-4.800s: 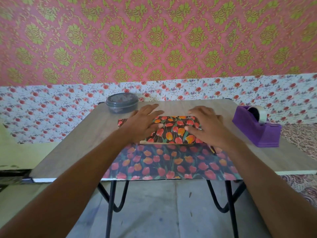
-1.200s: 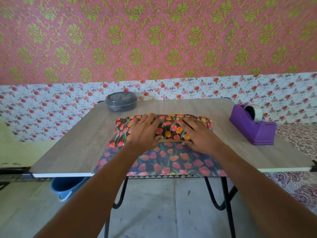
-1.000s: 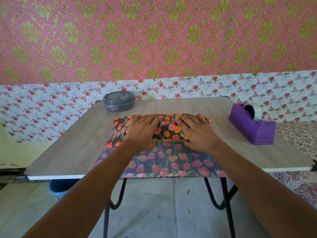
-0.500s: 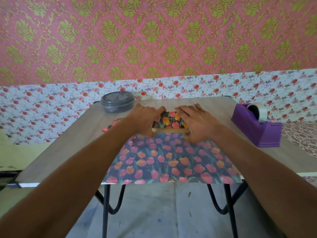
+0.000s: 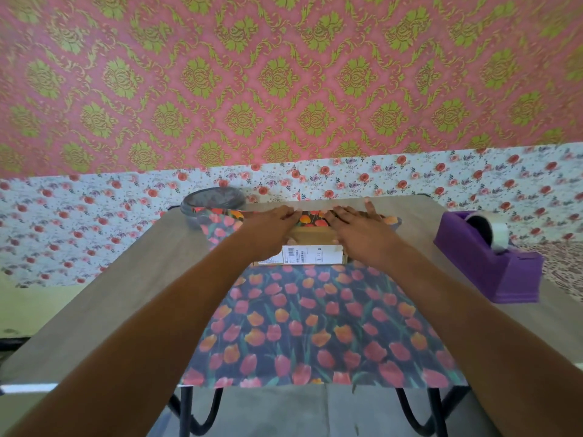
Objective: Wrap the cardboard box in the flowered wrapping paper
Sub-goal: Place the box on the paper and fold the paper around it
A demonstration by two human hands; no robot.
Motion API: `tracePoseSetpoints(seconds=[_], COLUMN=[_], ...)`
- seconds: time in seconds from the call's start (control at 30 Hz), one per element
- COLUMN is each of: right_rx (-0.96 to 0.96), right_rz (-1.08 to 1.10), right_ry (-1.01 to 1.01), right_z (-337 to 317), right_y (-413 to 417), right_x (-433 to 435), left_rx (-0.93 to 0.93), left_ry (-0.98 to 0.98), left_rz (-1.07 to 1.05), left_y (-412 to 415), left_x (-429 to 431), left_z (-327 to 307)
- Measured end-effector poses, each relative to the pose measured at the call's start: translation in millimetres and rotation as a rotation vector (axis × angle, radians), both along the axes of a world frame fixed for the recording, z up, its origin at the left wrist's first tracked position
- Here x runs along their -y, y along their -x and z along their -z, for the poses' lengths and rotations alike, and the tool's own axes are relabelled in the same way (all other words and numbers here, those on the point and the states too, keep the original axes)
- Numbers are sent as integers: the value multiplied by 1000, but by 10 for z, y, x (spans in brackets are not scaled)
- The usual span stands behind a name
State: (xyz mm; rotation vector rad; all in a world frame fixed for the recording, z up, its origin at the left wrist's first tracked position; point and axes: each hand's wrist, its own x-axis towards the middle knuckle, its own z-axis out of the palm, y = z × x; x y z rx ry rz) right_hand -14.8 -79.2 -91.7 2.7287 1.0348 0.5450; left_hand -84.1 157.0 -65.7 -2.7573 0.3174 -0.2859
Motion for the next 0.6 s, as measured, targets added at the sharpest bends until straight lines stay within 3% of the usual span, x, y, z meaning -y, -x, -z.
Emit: tracePoseSetpoints(seconds=[0.2, 0.37, 0.5, 0.6], right_rx=[-69, -150, -157, -58], right_rz=[-29, -63, -28, 166], right_ry=[-160, -328, -749, -1014], right_z=[142, 87, -8, -26], right_y=[10, 182, 460, 650], right_x=[10, 64, 250, 638], left_rx=[15, 21, 31, 35], left_ry=[121, 141, 119, 123], left_rz=[-172, -180, -194, -197], left_y=[4, 57, 62, 36], left_x=[114, 136, 130, 154], left_z=[197, 211, 223, 226])
